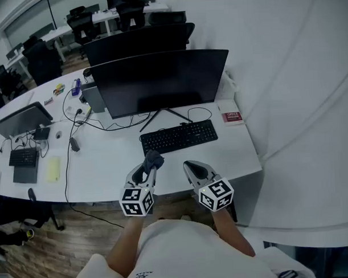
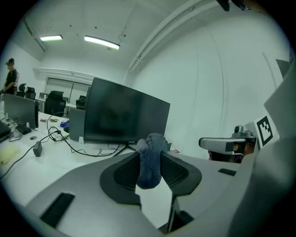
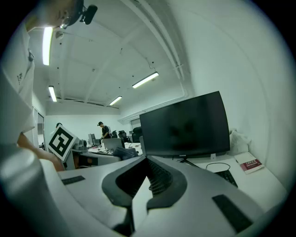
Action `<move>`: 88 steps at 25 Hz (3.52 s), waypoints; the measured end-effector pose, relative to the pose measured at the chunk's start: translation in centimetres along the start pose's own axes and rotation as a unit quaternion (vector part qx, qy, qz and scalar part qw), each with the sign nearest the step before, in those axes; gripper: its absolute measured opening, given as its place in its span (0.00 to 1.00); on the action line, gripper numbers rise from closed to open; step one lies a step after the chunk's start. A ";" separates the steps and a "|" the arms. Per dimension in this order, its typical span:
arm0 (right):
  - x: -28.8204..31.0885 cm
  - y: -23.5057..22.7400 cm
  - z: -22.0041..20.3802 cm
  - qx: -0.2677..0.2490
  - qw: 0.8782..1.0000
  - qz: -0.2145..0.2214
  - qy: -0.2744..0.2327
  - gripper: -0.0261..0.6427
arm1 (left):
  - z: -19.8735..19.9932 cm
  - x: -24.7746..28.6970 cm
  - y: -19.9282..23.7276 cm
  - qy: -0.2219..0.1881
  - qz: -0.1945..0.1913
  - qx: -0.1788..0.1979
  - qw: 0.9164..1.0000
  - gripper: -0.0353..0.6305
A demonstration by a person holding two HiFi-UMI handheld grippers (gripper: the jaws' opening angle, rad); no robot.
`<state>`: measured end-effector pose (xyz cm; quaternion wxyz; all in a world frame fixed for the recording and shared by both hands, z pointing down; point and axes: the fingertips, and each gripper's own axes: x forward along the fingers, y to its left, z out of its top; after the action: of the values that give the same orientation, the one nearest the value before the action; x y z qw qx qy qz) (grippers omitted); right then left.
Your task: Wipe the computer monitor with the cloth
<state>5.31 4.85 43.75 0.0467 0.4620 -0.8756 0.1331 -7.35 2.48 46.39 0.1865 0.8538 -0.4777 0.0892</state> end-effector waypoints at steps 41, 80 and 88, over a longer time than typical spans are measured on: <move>3.4 9.1 -1.9 0.006 1.000 -0.010 0.017 0.07 | -2.7 -7.1 8.7 0.000 0.010 -0.029 1.000 0.25; 12.5 -4.8 1.2 0.022 0.993 0.107 0.033 0.07 | 1.9 4.9 9.6 -0.015 0.127 -0.049 0.991 0.25; 13.4 -7.5 0.3 0.041 0.989 0.132 0.045 0.07 | 2.2 7.0 8.3 -0.013 0.152 -0.056 0.987 0.25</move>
<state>3.83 -9.96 47.67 0.0493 0.3373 -0.9198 0.1943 -10.82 -7.81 48.63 0.2119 0.7605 -0.6088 0.0782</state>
